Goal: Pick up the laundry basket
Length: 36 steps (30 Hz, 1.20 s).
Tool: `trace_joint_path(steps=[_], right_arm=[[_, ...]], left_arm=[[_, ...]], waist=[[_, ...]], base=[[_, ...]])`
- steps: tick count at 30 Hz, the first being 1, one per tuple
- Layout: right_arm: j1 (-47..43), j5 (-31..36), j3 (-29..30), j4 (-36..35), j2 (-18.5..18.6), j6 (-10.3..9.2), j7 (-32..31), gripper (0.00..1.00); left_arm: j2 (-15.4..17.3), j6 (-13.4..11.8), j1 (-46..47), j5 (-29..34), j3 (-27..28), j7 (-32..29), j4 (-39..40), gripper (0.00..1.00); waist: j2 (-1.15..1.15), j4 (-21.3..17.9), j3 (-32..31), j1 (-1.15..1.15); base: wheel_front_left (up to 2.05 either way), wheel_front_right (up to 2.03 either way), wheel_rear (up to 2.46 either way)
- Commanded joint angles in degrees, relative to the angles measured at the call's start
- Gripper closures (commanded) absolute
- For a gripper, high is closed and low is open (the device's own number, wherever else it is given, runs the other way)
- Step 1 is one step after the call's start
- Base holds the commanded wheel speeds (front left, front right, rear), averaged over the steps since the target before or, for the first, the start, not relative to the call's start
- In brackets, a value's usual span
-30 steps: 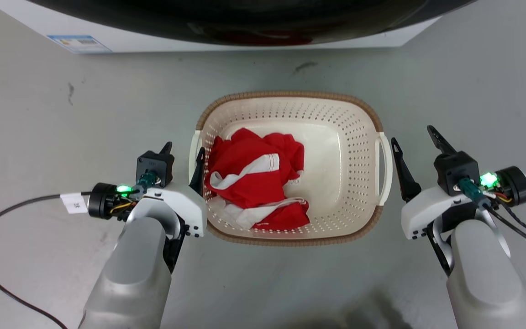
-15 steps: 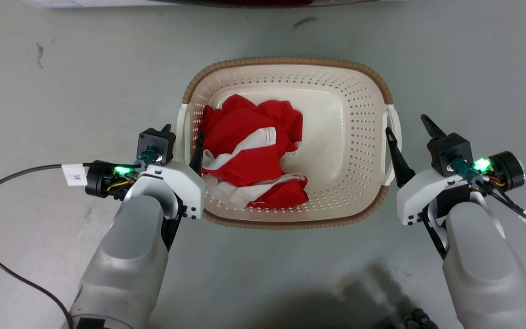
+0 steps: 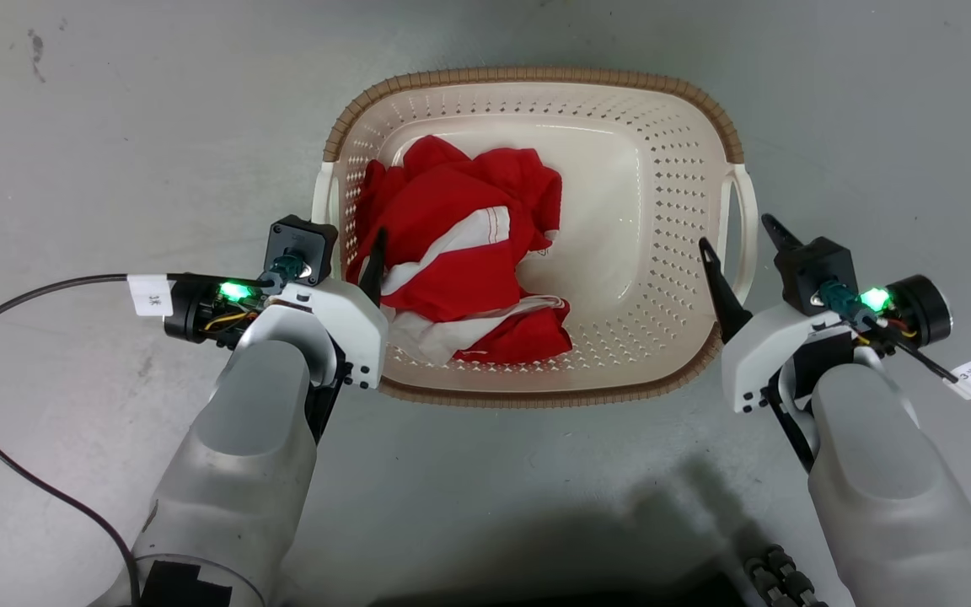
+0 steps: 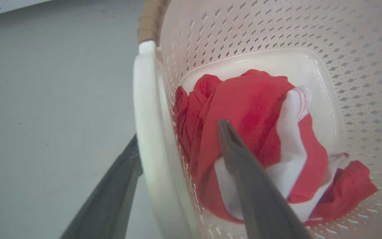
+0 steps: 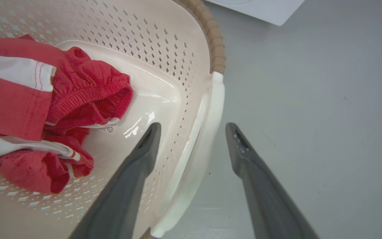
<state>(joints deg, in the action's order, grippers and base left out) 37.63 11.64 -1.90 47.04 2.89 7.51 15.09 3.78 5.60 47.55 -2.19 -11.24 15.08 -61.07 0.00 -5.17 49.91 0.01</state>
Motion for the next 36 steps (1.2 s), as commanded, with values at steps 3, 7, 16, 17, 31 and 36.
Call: trace_joint_path(steps=[3, 7, 16, 17, 31, 36], right_arm=[[1.6, -0.3, -0.3, 2.1, 0.0, -0.04, 0.1, 0.0], [2.2, -0.8, -0.7, 4.4, 0.0, -0.04, 0.1, 0.0], [3.2, -1.5, -2.0, 6.3, 0.1, -0.03, 0.1, 1.0], [2.9, -1.6, -2.1, 6.6, 0.1, -0.03, 0.1, 1.0], [-1.5, -1.6, -5.8, 12.6, 0.1, -0.03, 0.1, 1.0], [-2.8, -2.7, -9.3, 17.1, 0.1, -0.03, 0.1, 1.0]], left_arm=[[0.0, 0.3, 1.2, 0.0, -0.6, 0.1, -0.9, 0.0], [0.1, 0.3, 1.6, 0.3, -1.2, 0.1, -1.7, 0.0], [0.0, 0.5, 1.7, 0.0, -2.4, 0.2, -3.5, 1.0], [-0.1, 0.5, 1.3, -0.1, -2.5, 0.2, -3.6, 1.0], [-0.9, 1.6, -5.0, -3.4, -3.9, 0.1, -9.5, 1.0], [-1.0, 2.0, -8.1, -5.2, -4.8, -1.0, -11.5, 1.0]], waist=[[0.0, -0.1, 0.6, -0.01], [0.0, -0.1, 1.1, -0.01], [0.0, -0.1, -0.2, -0.01], [0.0, -0.1, -0.9, -0.01], [0.0, 0.6, -18.8, -0.01], [0.0, 1.1, -26.1, -0.01]], base=[[0.0, 0.0, 0.0], [0.0, 0.0, 0.0], [0.0, 0.0, 0.0], [0.0, 0.0, 0.0], [0.0, 0.0, 0.0], [0.0, 0.0, 0.0]])
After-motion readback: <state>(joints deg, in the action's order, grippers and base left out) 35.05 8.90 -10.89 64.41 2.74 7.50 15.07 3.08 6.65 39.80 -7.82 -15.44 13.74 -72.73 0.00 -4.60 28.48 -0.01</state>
